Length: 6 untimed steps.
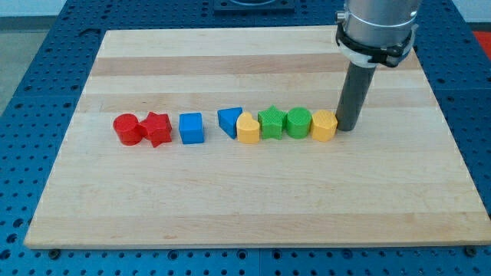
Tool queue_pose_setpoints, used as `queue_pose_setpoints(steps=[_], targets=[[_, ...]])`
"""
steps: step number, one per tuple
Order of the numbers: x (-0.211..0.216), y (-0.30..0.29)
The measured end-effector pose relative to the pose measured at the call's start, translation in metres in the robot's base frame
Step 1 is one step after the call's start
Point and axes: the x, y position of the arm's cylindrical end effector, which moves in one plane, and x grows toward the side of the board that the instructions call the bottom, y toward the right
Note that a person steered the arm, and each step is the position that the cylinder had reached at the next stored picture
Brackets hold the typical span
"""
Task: Move the arm close to the blue triangle
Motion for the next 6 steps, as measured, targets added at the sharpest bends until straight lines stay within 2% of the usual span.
queue_pose_setpoints(steps=[2, 4, 6], targets=[[-0.052, -0.028], [-0.049, -0.108], [-0.033, -0.154]])
